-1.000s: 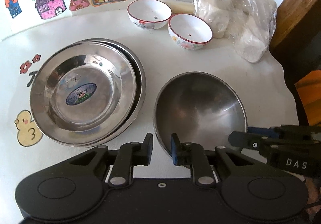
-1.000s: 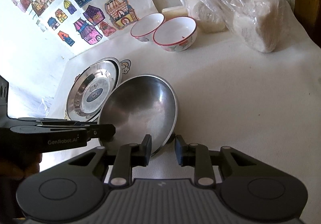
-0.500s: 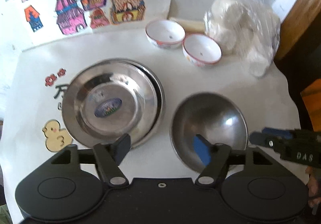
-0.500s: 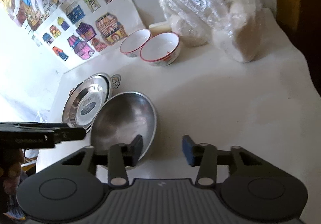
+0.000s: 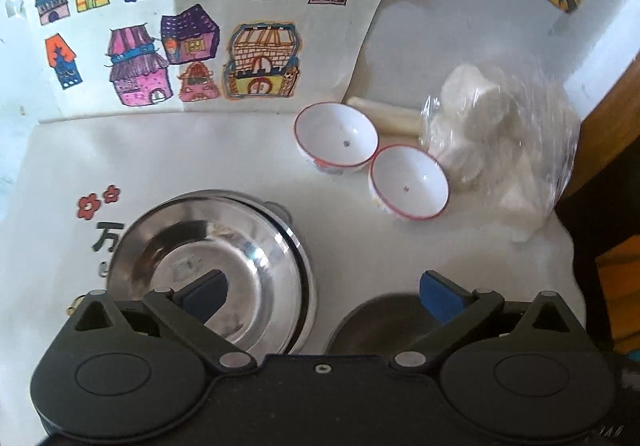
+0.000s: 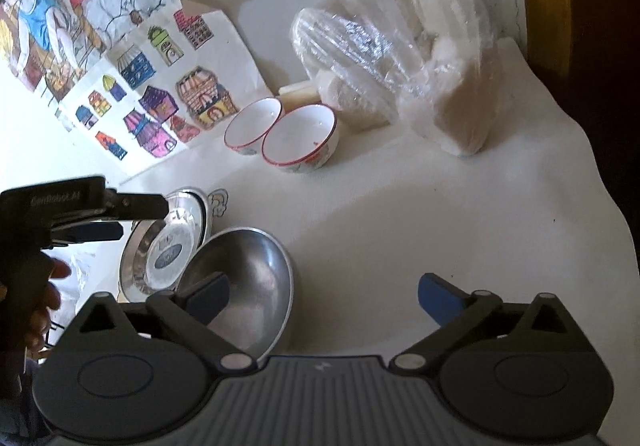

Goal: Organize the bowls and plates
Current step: 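Move both grippers to a red-rimmed white bowl and close on its rim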

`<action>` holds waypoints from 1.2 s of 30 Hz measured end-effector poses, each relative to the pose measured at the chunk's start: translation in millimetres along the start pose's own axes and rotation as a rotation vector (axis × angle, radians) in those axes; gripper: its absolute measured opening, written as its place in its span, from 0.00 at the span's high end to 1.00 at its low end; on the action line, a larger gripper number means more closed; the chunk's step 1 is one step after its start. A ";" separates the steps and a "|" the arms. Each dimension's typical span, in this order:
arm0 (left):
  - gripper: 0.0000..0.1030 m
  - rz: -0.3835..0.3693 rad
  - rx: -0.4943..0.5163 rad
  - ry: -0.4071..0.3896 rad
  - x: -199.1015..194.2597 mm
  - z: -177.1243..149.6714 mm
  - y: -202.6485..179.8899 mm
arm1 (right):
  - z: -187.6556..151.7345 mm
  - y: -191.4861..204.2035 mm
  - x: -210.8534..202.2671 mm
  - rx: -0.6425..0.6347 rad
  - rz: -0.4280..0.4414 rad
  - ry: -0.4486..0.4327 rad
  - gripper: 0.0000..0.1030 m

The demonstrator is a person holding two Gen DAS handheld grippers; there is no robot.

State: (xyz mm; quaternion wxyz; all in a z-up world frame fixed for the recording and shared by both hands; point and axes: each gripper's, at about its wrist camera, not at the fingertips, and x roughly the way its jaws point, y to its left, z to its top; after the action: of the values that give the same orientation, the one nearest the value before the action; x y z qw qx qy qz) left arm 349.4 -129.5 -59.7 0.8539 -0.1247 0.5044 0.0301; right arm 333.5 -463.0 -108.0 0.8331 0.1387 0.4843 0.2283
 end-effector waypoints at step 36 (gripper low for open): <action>0.01 0.079 -0.054 0.095 123.8 71.4 -24.0 | 79.5 -13.5 106.7 0.093 -0.079 -0.078 0.01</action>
State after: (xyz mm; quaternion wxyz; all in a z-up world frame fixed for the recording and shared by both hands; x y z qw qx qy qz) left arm 475.2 -144.6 -130.1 0.8233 -0.1291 0.5480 0.0714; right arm 451.5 -420.4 -154.3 0.8525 0.1667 0.4665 0.1668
